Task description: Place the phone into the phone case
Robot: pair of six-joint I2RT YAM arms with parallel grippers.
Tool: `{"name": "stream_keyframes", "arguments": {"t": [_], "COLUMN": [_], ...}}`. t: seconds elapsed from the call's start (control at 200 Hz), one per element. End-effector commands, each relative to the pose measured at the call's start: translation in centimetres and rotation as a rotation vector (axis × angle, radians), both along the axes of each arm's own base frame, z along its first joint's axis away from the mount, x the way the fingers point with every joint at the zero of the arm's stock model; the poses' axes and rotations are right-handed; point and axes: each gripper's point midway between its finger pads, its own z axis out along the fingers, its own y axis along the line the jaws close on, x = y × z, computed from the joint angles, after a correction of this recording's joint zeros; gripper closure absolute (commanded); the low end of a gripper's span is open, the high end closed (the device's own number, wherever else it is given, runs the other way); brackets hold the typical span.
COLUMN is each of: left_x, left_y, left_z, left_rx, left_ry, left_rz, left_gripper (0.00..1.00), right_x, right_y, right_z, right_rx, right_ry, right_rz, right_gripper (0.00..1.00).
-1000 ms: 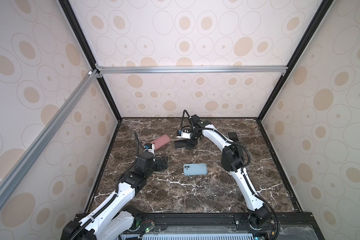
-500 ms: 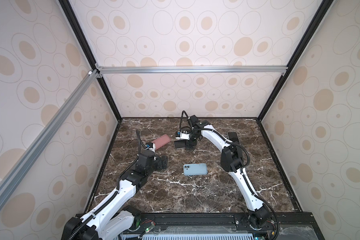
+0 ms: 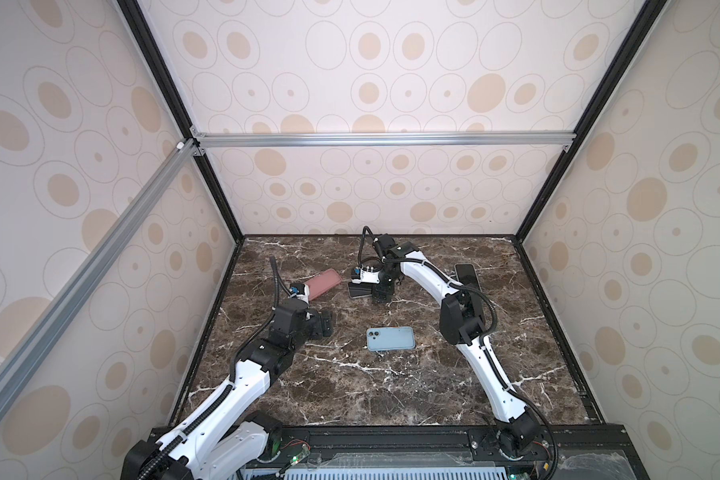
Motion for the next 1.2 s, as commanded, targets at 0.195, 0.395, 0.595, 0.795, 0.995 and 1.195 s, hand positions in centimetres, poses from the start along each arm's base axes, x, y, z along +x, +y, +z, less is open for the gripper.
{"name": "stream_keyframes", "arguments": {"t": [0.195,0.395,0.595,0.795,0.995,1.195], "left_x": [0.4,1.4,3.8,7.5,12.5,16.2], "left_y": [0.7,-0.2,-2.9,-5.5,-8.3,-9.9], "left_z": [2.0,1.8,2.5,2.2,1.5,-0.9], "left_rx": [0.047,0.087,0.141,0.281,0.353,0.494], "left_ry": [-0.047,-0.068,-0.089,-0.124,-0.159,-0.149], "left_rz": [0.007,-0.064,-0.223,-0.413,-0.633,-0.808], "left_gripper": [0.10,0.14,0.05,0.02,0.02,0.00], "right_x": [-2.9,-0.9,-0.4,-3.1,-8.5,-14.1], "right_y": [-0.4,-0.3,-3.1,-8.3,-13.6,-17.5], "right_z": [1.5,7.8,15.8,17.5,16.5,14.8], "right_rx": [0.001,0.126,0.318,0.371,0.415,0.416], "right_ry": [0.104,0.030,0.013,-0.065,-0.029,-0.019], "right_rz": [-0.025,-0.242,-0.538,-0.777,-0.955,-1.068], "right_gripper": [0.14,0.14,0.11,0.01,0.01,0.01]}}
